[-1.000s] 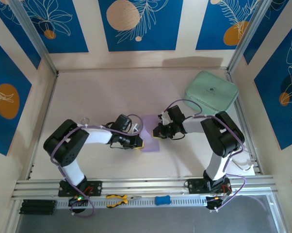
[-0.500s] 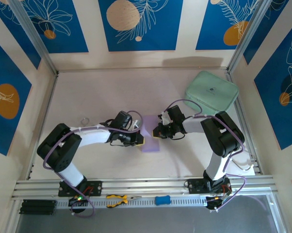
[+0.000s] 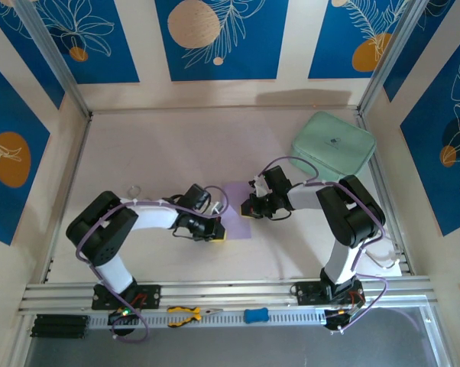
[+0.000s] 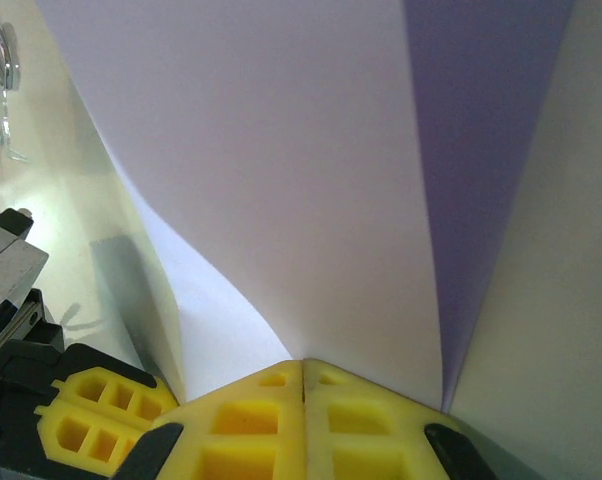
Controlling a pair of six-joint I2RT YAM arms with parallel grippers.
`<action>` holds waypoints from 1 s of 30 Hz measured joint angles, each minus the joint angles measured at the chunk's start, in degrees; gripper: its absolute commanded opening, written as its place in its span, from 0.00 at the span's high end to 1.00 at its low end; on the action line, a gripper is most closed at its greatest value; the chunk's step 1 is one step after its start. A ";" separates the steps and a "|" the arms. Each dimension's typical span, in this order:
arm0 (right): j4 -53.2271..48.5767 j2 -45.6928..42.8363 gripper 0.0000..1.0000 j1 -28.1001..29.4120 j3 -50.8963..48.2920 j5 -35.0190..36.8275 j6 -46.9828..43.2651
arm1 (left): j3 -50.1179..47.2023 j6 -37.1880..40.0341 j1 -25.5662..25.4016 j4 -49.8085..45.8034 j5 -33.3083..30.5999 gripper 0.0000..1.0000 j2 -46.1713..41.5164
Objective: Fold a paper plane with a square sheet of paper (pick it up from the middle)
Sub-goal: First fold the square sheet of paper in half at the center of the table.
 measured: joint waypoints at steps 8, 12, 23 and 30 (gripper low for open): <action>0.00 0.00 1.00 0.00 0.00 0.00 0.00 | -1.73 -0.07 0.00 -4.15 -0.85 1.00 -4.70; -0.04 0.00 1.00 0.00 0.00 -0.02 -0.02 | 0.00 -0.02 0.61 -5.84 -2.80 1.00 -9.38; -0.09 0.00 1.00 -0.02 0.04 -0.13 -0.04 | 13.03 -0.02 5.09 -2.29 -2.38 1.00 2.36; -0.22 0.00 1.00 -0.11 0.04 -0.17 -0.26 | 16.41 0.07 6.62 -0.57 -1.36 1.00 7.87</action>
